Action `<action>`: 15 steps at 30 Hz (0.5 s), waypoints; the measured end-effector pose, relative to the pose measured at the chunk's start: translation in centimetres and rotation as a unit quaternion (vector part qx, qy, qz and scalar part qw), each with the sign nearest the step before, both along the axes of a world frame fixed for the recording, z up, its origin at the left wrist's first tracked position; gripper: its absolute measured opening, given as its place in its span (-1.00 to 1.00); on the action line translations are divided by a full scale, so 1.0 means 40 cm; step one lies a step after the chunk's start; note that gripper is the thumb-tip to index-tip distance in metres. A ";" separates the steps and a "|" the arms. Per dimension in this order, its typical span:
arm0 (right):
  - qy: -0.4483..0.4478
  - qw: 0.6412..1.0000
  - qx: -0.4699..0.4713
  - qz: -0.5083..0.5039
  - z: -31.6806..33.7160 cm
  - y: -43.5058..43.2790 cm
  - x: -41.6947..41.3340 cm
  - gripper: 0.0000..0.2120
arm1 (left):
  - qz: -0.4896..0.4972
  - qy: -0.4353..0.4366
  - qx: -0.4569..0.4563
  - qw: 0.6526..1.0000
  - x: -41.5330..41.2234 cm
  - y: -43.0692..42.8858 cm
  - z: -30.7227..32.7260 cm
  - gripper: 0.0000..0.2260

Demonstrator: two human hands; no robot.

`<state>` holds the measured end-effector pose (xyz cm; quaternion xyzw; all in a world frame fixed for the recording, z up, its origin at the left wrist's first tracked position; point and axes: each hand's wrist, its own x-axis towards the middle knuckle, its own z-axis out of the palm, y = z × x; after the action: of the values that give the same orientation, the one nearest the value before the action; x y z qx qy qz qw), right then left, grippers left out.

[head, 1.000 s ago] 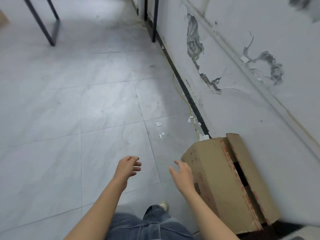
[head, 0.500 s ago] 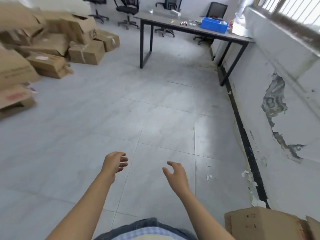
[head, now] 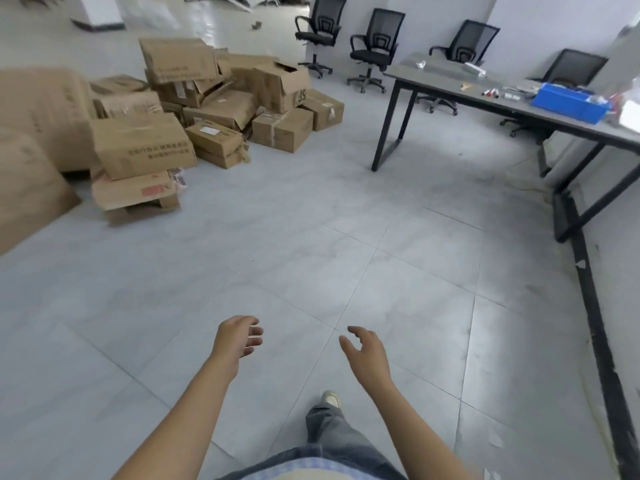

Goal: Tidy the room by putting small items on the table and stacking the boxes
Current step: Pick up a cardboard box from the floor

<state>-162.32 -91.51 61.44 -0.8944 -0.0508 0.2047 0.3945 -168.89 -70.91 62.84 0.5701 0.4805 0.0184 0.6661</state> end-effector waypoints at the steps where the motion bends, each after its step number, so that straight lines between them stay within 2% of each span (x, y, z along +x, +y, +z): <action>1: -0.004 1.000 0.005 0.011 0.002 0.021 0.051 -0.62 | 0.018 -0.001 0.004 1.000 0.031 0.017 -0.001 -0.88; 9: -0.010 0.997 0.057 0.054 0.048 0.165 0.453 -0.63 | 0.113 -0.014 0.017 0.993 0.312 0.095 0.026 -0.92; 15: 0.052 0.986 0.045 0.152 -0.003 0.283 0.539 -0.64 | 0.185 -0.002 0.021 0.982 0.369 0.137 0.034 -0.89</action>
<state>-140.75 -80.21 61.32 -0.8460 -0.1746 0.3058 0.4005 -154.11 -65.45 64.22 0.4850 0.5756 0.1528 0.6404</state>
